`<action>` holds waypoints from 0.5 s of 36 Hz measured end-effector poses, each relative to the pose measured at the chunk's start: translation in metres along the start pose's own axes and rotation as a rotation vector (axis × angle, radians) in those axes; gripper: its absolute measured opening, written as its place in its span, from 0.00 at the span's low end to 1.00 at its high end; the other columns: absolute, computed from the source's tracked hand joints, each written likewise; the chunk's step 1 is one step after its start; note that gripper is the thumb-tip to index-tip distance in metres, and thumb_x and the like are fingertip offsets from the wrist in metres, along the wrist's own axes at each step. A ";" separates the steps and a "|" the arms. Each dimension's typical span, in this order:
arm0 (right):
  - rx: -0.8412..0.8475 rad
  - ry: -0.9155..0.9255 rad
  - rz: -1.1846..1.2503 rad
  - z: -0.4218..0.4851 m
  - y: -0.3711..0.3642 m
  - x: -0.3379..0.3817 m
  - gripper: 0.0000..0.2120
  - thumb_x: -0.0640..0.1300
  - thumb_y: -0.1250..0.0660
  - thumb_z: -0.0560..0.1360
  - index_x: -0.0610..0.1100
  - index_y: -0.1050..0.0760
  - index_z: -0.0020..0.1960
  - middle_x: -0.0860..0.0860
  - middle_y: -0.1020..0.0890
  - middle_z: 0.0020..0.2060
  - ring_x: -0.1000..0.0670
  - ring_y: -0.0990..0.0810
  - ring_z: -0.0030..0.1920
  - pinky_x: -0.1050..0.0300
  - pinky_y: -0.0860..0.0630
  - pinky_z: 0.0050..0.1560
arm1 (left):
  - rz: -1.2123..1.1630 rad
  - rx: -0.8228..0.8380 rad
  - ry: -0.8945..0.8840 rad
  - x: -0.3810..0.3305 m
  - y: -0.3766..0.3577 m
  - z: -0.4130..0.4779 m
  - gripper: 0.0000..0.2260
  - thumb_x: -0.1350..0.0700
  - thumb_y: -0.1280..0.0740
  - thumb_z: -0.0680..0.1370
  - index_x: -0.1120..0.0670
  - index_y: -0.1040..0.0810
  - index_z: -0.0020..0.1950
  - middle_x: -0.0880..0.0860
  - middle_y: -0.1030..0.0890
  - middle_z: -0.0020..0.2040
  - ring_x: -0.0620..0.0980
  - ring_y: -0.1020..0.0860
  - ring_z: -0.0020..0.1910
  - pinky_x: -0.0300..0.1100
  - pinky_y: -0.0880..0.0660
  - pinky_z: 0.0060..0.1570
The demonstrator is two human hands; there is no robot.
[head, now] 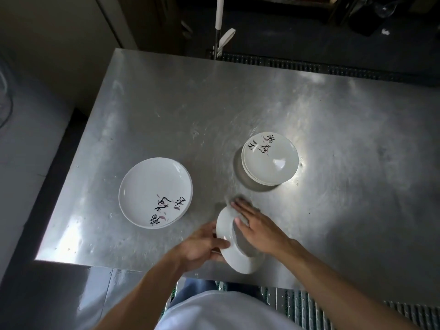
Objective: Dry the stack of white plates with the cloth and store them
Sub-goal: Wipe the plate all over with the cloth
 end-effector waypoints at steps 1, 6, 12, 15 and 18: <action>0.008 -0.041 0.008 0.000 0.001 -0.004 0.25 0.52 0.46 0.85 0.49 0.42 0.81 0.58 0.46 0.80 0.57 0.48 0.80 0.52 0.47 0.80 | -0.005 0.008 -0.007 0.000 -0.002 0.000 0.20 0.69 0.30 0.76 0.51 0.20 0.64 0.54 0.16 0.54 0.52 0.16 0.49 0.43 0.19 0.40; 0.046 0.180 -0.010 -0.005 -0.007 0.015 0.24 0.48 0.44 0.85 0.45 0.41 0.80 0.53 0.44 0.81 0.56 0.49 0.80 0.52 0.51 0.81 | -0.073 -0.004 -0.044 0.003 -0.006 0.001 0.24 0.68 0.30 0.75 0.53 0.25 0.69 0.54 0.15 0.54 0.54 0.16 0.53 0.46 0.18 0.45; 0.058 -0.250 0.164 -0.006 -0.004 -0.028 0.26 0.54 0.49 0.86 0.54 0.49 0.82 0.58 0.47 0.81 0.56 0.52 0.80 0.60 0.54 0.77 | -0.141 -0.102 -0.087 0.004 0.001 0.005 0.31 0.64 0.26 0.68 0.55 0.27 0.71 0.63 0.20 0.62 0.60 0.16 0.53 0.54 0.18 0.48; 0.031 -0.227 0.239 -0.011 -0.008 -0.025 0.25 0.53 0.48 0.86 0.55 0.46 0.81 0.63 0.47 0.79 0.58 0.52 0.80 0.61 0.53 0.77 | -0.223 -0.135 -0.063 0.007 0.008 0.009 0.28 0.59 0.28 0.68 0.56 0.26 0.69 0.64 0.19 0.59 0.60 0.16 0.51 0.61 0.18 0.51; 0.026 -0.158 0.208 -0.012 -0.010 -0.015 0.23 0.50 0.47 0.86 0.52 0.42 0.81 0.61 0.48 0.80 0.61 0.54 0.79 0.53 0.51 0.81 | -0.194 -0.100 0.004 0.001 0.012 0.009 0.24 0.47 0.33 0.73 0.56 0.23 0.67 0.59 0.15 0.54 0.56 0.16 0.49 0.51 0.18 0.46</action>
Point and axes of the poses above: each hand's wrist, its own z-axis towards the middle knuckle, its own y-axis out of the back of the hand, x = y × z, the point moved 7 cm from there along z, towards the middle knuckle
